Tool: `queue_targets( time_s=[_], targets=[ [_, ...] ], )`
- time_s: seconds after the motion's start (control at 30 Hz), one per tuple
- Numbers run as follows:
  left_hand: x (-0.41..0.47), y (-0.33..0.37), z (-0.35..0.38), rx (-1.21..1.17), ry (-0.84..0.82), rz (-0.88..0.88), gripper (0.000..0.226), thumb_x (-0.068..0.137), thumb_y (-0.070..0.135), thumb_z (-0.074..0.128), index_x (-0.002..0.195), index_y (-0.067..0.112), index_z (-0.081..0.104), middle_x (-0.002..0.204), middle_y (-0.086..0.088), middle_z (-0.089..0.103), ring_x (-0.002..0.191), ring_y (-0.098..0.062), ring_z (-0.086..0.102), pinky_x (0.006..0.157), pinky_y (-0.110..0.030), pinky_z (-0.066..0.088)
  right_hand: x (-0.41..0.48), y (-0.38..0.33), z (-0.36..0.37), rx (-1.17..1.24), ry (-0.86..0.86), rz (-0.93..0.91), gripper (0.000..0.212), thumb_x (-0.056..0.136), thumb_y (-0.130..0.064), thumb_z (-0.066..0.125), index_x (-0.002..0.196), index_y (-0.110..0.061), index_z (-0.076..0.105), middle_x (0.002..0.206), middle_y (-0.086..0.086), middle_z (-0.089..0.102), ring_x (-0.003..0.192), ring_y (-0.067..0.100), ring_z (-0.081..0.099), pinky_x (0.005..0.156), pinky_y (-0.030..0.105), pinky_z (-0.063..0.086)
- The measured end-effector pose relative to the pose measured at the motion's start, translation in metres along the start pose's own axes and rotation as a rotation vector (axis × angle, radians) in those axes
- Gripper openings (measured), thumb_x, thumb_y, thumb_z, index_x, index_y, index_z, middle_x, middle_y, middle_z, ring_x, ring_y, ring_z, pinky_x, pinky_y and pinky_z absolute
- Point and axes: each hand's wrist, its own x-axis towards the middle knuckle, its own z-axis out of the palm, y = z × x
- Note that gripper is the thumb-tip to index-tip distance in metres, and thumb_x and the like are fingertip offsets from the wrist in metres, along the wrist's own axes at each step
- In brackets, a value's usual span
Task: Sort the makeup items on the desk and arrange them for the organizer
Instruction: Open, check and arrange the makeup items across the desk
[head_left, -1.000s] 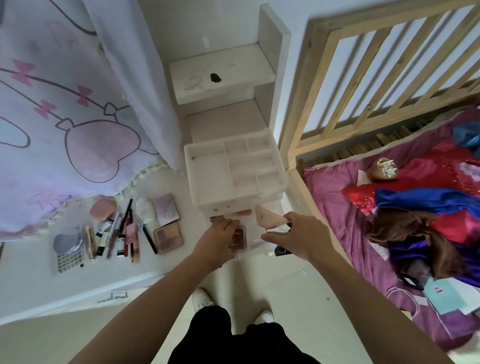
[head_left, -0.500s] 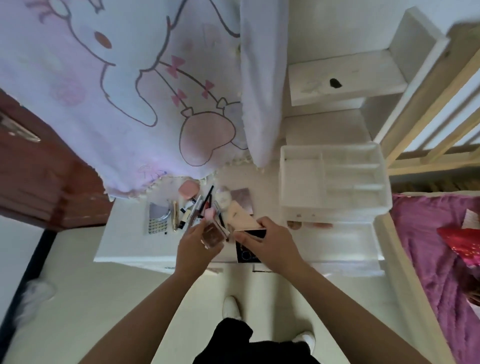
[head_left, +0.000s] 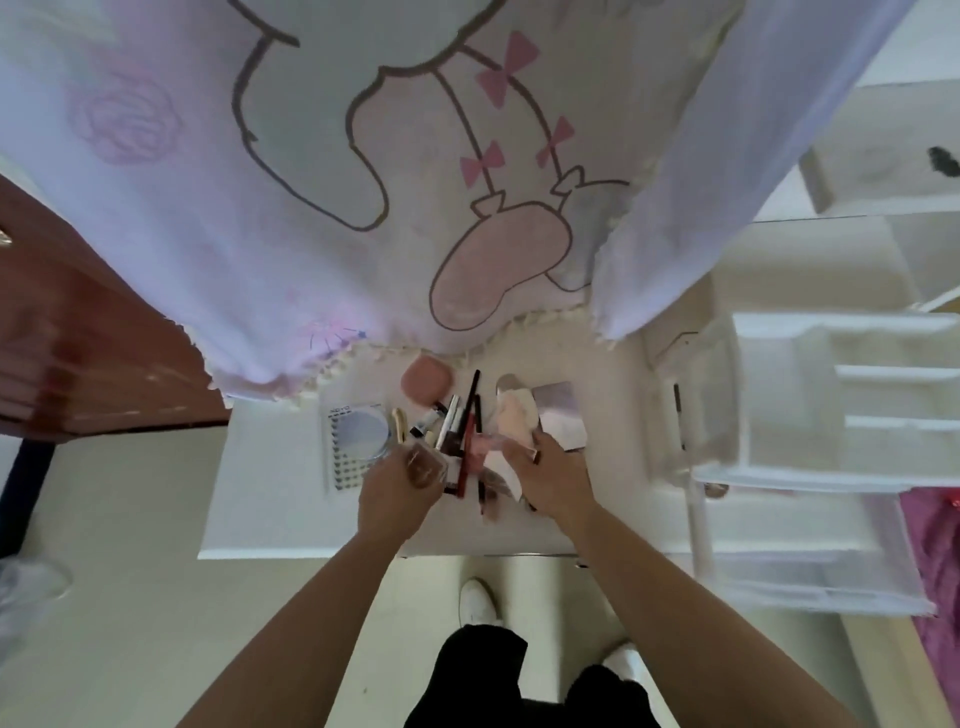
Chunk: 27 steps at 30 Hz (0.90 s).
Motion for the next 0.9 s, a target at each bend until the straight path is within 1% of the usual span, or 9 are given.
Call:
queue_targets(
  time_s=[0.07, 0.17, 0.27, 0.37, 0.43, 0.57, 0.7, 0.8, 0.9],
  targets=[
    [0.010, 0.000, 0.005, -0.030, 0.009, 0.007, 0.064, 0.080, 0.043, 0.072, 0.136, 0.020, 0.052, 0.109, -0.001, 0.064, 0.104, -0.025, 0.061, 0.080, -0.032, 0.048, 0.007, -0.004, -0.001, 0.194, 0.031, 0.028, 0.056, 0.095, -0.052, 0.055, 0.143, -0.028, 0.040, 0.119, 0.000, 0.062, 0.100, 0.018, 0.059, 0.080, 0.024, 0.048],
    [0.012, 0.002, 0.009, -0.096, 0.028, -0.016, 0.065, 0.090, 0.041, 0.066, 0.145, 0.014, 0.044, 0.130, -0.014, 0.055, 0.120, -0.034, 0.051, 0.095, -0.043, 0.045, 0.011, -0.001, -0.006, 0.407, 0.132, 0.090, 0.062, 0.094, -0.042, 0.062, 0.149, -0.028, 0.036, 0.123, -0.005, 0.053, 0.109, 0.016, 0.056, 0.105, 0.040, 0.046],
    [0.011, 0.003, 0.010, -0.059, 0.036, 0.011, 0.056, 0.089, 0.035, 0.068, 0.138, 0.014, 0.052, 0.141, -0.014, 0.049, 0.127, -0.039, 0.045, 0.098, -0.050, 0.046, 0.004, 0.006, -0.020, 0.484, 0.189, 0.123, 0.041, 0.095, -0.029, 0.065, 0.134, -0.023, 0.054, 0.118, -0.004, 0.060, 0.104, 0.015, 0.060, 0.099, 0.033, 0.049],
    [-0.002, 0.013, 0.010, -0.009, 0.068, 0.058, 0.054, 0.090, 0.028, 0.067, 0.139, 0.015, 0.050, 0.151, -0.013, 0.039, 0.138, -0.039, 0.034, 0.105, -0.052, 0.040, -0.011, 0.020, -0.037, 0.483, 0.223, 0.078, 0.026, 0.093, -0.030, 0.065, 0.118, -0.025, 0.066, 0.105, -0.004, 0.071, 0.098, 0.020, 0.069, 0.094, 0.040, 0.055],
    [-0.009, 0.020, 0.012, 0.015, 0.087, 0.098, 0.051, 0.089, 0.022, 0.066, 0.138, 0.016, 0.052, 0.148, -0.011, 0.041, 0.138, -0.035, 0.033, 0.103, -0.051, 0.041, -0.023, 0.027, -0.048, 0.457, 0.274, 0.015, 0.015, 0.095, -0.028, 0.064, 0.107, -0.022, 0.070, 0.092, -0.003, 0.074, 0.088, 0.021, 0.072, 0.082, 0.035, 0.058],
    [-0.027, 0.049, 0.031, 0.014, 0.023, 0.204, 0.033, 0.091, 0.020, 0.065, 0.123, 0.014, 0.061, 0.129, -0.006, 0.054, 0.100, -0.026, 0.062, 0.084, -0.034, 0.047, -0.059, 0.055, -0.091, 0.366, 0.366, -0.079, 0.013, 0.095, -0.034, 0.063, 0.089, -0.025, 0.071, 0.069, -0.007, 0.071, 0.061, 0.012, 0.062, 0.073, 0.038, 0.054],
    [-0.052, 0.092, 0.069, 0.018, -0.052, 0.275, 0.027, 0.094, 0.027, 0.062, 0.120, 0.019, 0.063, 0.123, -0.002, 0.057, 0.106, -0.027, 0.061, 0.084, -0.034, 0.047, -0.090, 0.102, -0.139, 0.137, 0.420, -0.093, 0.021, 0.095, -0.041, 0.059, 0.082, -0.029, 0.071, 0.068, -0.011, 0.070, 0.068, 0.005, 0.065, 0.076, 0.030, 0.053],
    [-0.077, 0.127, 0.102, -0.058, -0.150, 0.249, 0.028, 0.092, 0.024, 0.063, 0.120, 0.020, 0.062, 0.123, -0.002, 0.052, 0.103, -0.023, 0.060, 0.087, -0.032, 0.045, -0.099, 0.142, -0.168, -0.219, 0.360, -0.029, 0.025, 0.099, -0.041, 0.050, 0.109, -0.030, 0.070, 0.100, -0.008, 0.073, 0.097, 0.013, 0.067, 0.089, 0.032, 0.051],
    [-0.103, 0.153, 0.131, -0.107, -0.230, 0.332, 0.038, 0.096, 0.025, 0.062, 0.132, 0.016, 0.056, 0.129, -0.003, 0.051, 0.103, -0.012, 0.056, 0.090, -0.023, 0.041, -0.092, 0.177, -0.186, -0.522, 0.221, -0.022, 0.049, 0.103, -0.026, 0.042, 0.150, -0.015, 0.038, 0.153, 0.008, 0.040, 0.135, 0.026, 0.044, 0.106, 0.038, 0.042]
  ],
)
